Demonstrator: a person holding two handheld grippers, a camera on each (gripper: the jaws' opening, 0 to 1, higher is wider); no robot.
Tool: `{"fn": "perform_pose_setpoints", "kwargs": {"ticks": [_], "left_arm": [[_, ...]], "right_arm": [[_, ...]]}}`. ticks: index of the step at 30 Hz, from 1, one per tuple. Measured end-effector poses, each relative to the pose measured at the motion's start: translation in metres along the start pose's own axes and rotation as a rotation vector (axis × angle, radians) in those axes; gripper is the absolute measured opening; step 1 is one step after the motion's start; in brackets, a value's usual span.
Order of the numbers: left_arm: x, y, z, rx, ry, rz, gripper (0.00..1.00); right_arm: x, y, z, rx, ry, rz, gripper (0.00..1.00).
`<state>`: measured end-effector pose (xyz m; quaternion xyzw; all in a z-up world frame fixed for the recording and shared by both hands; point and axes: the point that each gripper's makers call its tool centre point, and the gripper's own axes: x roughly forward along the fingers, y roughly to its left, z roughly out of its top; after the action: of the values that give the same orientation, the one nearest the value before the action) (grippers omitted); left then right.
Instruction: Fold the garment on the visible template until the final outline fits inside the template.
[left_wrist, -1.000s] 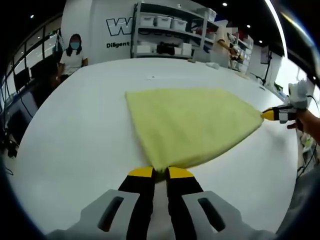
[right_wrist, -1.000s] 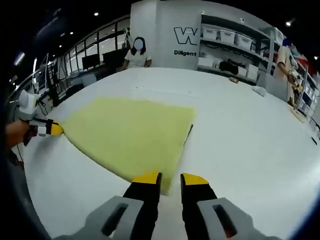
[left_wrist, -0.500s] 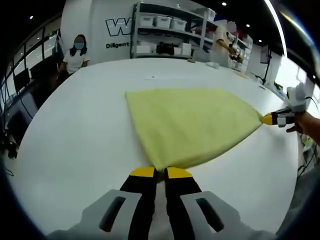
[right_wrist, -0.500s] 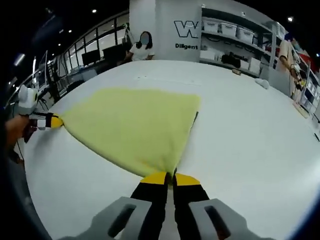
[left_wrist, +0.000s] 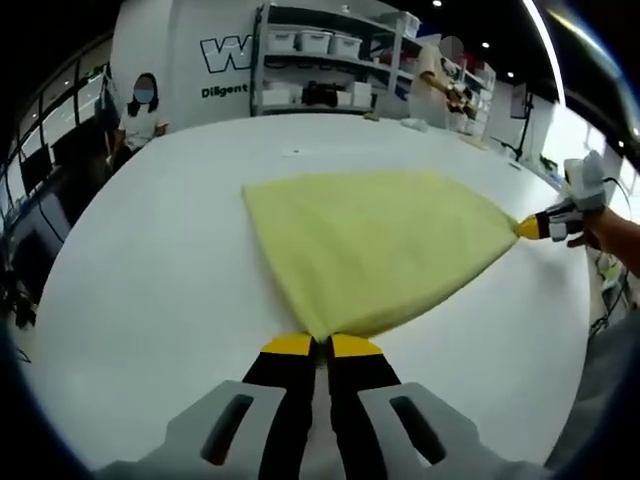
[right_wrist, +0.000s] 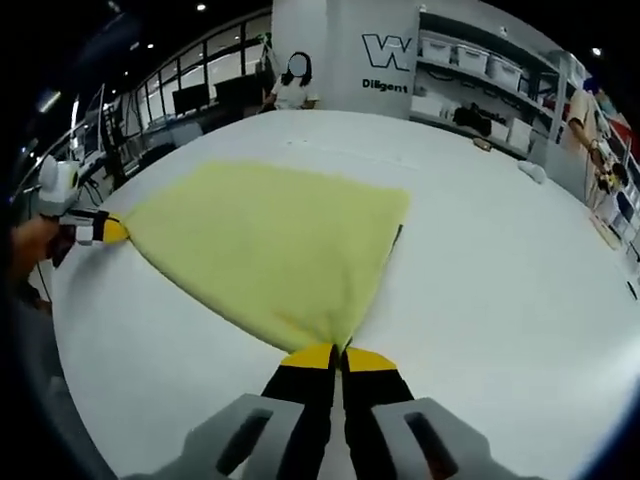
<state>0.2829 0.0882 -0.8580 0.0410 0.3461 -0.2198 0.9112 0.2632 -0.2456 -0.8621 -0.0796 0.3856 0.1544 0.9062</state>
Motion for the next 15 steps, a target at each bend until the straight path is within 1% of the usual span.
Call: {"fn": "perform_pose_setpoints", "kwargs": {"ticks": [1,3,6,7,11,13,15], "left_arm": [[-0.003,-0.001,-0.003,0.002,0.005,-0.002,0.01],[-0.008,-0.003,-0.009,0.004,0.017,-0.006,0.01],[-0.016,-0.005,-0.014,0.004,0.027,-0.008,0.01],[-0.021,-0.008,-0.018,0.015,0.038,-0.012,0.01],[-0.031,-0.016,-0.028,0.033,0.055,-0.018,0.01],[-0.033,-0.016,-0.033,0.023,0.067,-0.022,0.01],[-0.036,-0.018,-0.034,0.019,0.073,-0.024,0.01]], "right_arm": [[-0.002,0.003,-0.004,-0.027,0.012,0.005,0.00],[-0.007,0.008,-0.009,-0.048,0.027,0.008,0.00],[-0.013,0.013,-0.013,-0.052,0.036,0.015,0.00],[-0.017,0.014,-0.016,-0.060,0.042,0.016,0.00],[-0.022,0.018,-0.023,-0.065,0.051,0.015,0.00],[-0.025,0.019,-0.026,-0.064,0.053,0.014,0.00],[-0.027,0.020,-0.029,-0.059,0.060,0.012,0.00]]}}
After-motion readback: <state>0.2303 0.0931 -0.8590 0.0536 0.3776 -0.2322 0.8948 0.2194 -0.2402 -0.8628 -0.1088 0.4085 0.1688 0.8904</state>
